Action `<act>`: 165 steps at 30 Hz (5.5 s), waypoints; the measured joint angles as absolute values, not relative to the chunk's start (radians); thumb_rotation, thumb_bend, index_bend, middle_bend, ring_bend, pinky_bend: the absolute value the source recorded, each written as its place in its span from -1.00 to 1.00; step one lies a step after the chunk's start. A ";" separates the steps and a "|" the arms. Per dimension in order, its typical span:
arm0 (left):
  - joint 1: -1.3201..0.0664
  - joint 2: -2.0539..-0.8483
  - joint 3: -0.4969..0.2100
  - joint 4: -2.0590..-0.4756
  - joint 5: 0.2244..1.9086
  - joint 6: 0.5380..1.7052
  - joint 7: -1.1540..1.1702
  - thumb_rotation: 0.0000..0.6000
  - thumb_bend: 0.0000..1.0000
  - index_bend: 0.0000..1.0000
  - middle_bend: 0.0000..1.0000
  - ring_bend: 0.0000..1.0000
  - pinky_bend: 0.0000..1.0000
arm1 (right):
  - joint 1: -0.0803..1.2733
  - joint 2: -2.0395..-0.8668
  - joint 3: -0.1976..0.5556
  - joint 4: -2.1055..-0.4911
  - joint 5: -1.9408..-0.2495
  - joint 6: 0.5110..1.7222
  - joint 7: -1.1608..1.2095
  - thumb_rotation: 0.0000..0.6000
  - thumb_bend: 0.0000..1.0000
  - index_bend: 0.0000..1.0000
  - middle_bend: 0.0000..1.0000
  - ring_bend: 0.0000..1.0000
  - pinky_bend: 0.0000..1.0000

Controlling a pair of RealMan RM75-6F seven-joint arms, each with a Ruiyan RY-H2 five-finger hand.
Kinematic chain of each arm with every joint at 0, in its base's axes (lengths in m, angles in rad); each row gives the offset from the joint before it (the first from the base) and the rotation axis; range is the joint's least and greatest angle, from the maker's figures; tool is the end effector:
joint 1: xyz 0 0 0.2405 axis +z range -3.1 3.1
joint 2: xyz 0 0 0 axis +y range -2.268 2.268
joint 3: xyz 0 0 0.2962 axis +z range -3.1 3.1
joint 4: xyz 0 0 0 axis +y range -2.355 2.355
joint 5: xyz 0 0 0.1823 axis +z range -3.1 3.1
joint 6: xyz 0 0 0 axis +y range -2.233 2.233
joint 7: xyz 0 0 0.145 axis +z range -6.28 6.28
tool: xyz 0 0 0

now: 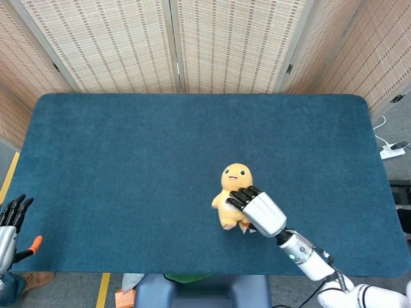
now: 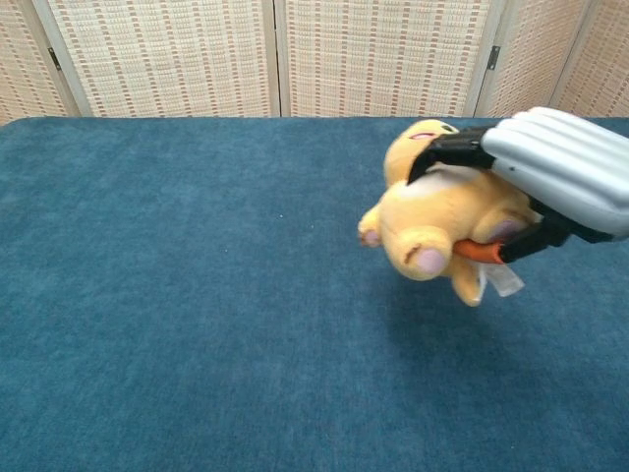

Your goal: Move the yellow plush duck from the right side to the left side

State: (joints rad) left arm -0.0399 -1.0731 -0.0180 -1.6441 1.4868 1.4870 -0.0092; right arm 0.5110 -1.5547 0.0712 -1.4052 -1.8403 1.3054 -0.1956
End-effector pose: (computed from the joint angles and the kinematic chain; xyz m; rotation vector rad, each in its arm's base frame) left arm -0.3440 0.1613 0.2120 -1.3631 -0.9536 -0.8443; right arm -0.1874 -0.2775 0.0320 1.9775 -0.4530 1.2956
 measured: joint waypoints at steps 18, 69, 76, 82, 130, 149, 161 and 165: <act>-0.025 -1.079 -0.027 -1.585 1.505 1.531 -0.086 1.00 -0.13 -1.00 -1.00 -1.00 -0.61 | 0.757 -1.834 0.110 -1.306 -1.700 0.893 -0.230 1.00 -0.62 -1.00 -0.85 -0.86 -0.26; -0.448 -1.623 -0.073 -1.721 1.496 0.935 0.656 1.00 -0.50 -1.00 -1.00 -1.00 -0.84 | 0.103 -1.234 -0.265 -1.028 -1.762 1.667 0.681 1.00 -0.87 -1.00 -1.00 -1.00 -1.00; -0.523 -1.720 -0.085 -1.664 1.407 0.882 0.722 1.00 -0.50 -0.97 -1.00 -1.00 -0.82 | 0.091 -1.243 -0.247 -0.985 -1.756 1.652 0.730 1.00 -0.87 -1.00 -1.00 -1.00 -1.00; -0.579 -1.767 -0.096 -1.638 1.367 0.858 0.748 1.00 -0.50 -0.95 -1.00 -1.00 -0.70 | 0.094 -1.249 -0.240 -0.974 -1.763 1.624 0.745 1.00 -0.85 -1.00 -1.00 -1.00 -1.00; -0.225 -1.485 0.076 -1.148 1.627 1.529 -0.130 1.00 -0.23 -0.05 0.17 0.02 0.45 | 0.115 -1.152 -0.211 -1.359 -1.815 1.523 0.386 1.00 -0.83 -1.00 -1.00 -1.00 -1.00; -0.288 -1.230 0.157 -1.502 1.604 1.226 -0.098 1.00 -0.56 -1.00 -1.00 -1.00 -0.83 | 0.102 -1.228 -0.218 -1.262 -1.830 1.524 0.453 1.00 -0.74 -1.00 -1.00 -1.00 -1.00; -0.140 -1.077 0.149 -1.685 1.615 1.543 0.070 1.00 -0.56 -1.00 -1.00 -1.00 -0.84 | 0.056 -1.224 -0.147 -1.282 -1.829 1.725 0.368 1.00 -0.74 -1.00 -1.00 -1.00 -1.00; -0.037 -1.092 0.125 -1.647 1.607 1.720 0.010 1.00 -0.56 -1.00 -1.00 -1.00 -0.84 | 0.034 -1.194 -0.123 -1.374 -1.836 1.784 0.262 1.00 -0.74 -1.00 -1.00 -1.00 -1.00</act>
State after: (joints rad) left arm -0.0372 -1.0921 0.1250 -1.6472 1.6066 1.7199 0.0103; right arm 0.0340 -1.1943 -0.1233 -1.3737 -1.8358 1.7844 0.2624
